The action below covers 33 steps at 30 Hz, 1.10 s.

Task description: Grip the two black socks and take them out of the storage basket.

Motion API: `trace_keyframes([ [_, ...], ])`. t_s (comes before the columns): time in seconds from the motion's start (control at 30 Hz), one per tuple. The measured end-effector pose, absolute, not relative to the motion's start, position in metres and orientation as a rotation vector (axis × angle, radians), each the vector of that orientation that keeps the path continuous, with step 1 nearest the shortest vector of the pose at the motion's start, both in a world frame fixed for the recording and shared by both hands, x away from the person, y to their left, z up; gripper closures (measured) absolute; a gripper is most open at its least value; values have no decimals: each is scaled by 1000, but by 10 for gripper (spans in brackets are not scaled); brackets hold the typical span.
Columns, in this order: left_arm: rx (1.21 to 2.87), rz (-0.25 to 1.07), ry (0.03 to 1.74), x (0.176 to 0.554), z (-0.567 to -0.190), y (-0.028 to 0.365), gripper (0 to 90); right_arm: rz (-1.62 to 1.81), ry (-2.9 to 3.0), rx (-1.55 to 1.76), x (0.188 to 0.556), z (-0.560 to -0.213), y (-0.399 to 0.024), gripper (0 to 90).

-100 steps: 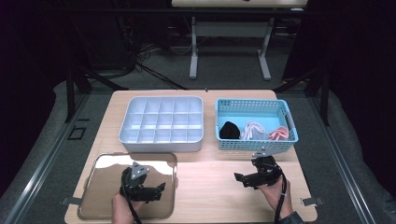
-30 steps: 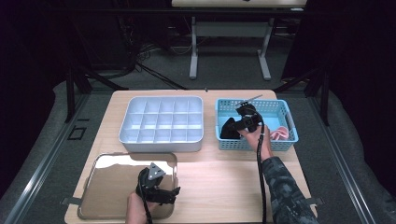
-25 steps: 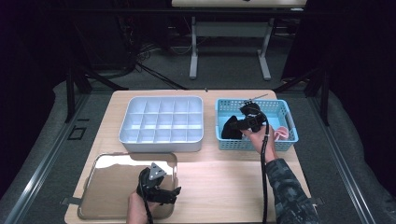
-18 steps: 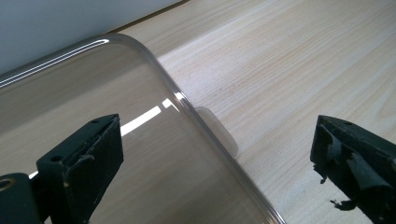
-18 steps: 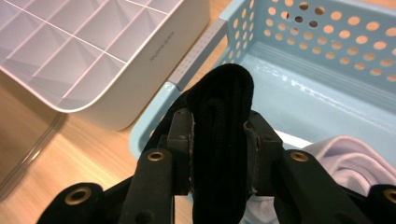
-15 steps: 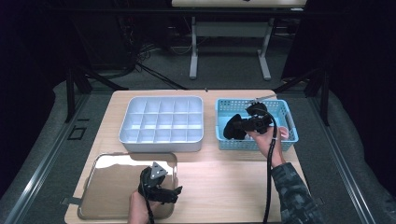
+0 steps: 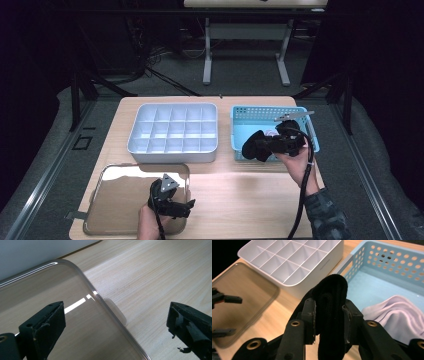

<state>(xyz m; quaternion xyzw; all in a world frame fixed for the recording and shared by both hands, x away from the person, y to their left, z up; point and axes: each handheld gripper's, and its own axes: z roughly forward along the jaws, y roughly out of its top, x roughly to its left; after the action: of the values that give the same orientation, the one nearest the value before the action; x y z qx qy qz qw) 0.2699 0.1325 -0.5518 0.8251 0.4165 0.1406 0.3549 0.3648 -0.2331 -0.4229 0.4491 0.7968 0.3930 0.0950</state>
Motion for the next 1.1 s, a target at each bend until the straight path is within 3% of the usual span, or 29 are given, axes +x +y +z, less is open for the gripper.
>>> trace_keyframes([
  [0.63, 2138, 358, 1080, 270, -553, 131, 20, 1251, 2494, 1387, 321, -463, -234, 672],
  [1.1, 2143, 355, 1081, 270, -554, 130, 21, 1225, 2616, 1533, 322, -516, -233, 670],
])
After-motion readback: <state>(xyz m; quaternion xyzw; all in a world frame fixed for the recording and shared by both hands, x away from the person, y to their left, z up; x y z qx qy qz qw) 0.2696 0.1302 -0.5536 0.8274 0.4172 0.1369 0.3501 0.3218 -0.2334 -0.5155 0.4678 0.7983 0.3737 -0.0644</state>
